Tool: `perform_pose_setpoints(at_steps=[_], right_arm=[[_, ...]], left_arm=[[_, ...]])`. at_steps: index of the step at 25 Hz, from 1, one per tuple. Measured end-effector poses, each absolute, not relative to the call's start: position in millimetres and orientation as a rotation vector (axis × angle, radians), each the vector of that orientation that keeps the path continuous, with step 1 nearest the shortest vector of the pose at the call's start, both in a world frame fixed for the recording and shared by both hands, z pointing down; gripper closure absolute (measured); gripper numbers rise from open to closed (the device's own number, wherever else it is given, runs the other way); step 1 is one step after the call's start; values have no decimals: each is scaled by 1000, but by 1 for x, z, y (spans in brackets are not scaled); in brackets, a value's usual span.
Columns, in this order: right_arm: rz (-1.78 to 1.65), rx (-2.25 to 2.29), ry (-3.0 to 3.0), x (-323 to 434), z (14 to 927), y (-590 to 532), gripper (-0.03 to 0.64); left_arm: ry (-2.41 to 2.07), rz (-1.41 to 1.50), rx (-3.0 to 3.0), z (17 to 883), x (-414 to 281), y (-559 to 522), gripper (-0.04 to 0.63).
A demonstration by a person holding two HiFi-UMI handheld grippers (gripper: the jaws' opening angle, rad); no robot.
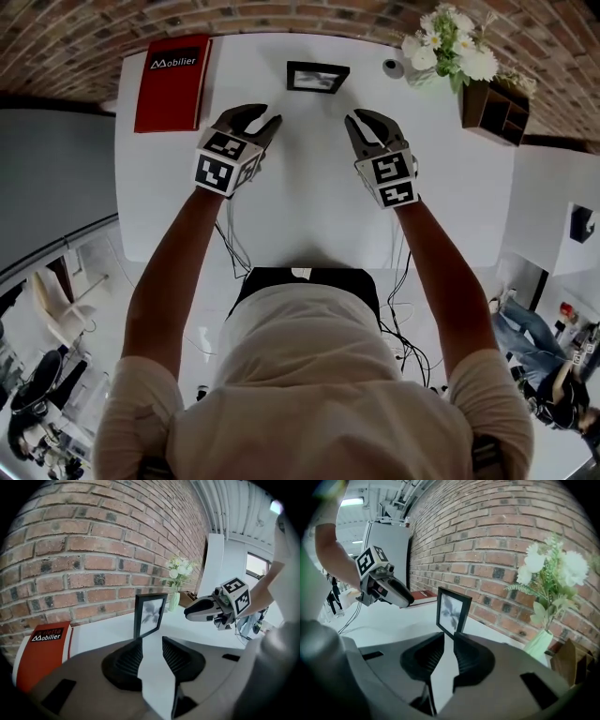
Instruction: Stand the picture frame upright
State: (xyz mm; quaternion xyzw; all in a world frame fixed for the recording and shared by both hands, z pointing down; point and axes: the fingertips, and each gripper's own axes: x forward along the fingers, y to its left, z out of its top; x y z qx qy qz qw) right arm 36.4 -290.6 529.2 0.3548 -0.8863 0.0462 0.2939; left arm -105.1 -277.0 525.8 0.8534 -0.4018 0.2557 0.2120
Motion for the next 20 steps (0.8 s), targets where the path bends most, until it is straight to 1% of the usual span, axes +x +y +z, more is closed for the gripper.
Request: perform_pose_setpoints(at_steps=[8,20], right_arm=[[212,1063,-2373,39,501,-239,552],[288,1168,-2395,31,458,-140,554]], left_arm=[[-1108,639,2395,496,-110,-231,485],[-1050,517,2442,450,-108,-145,493]])
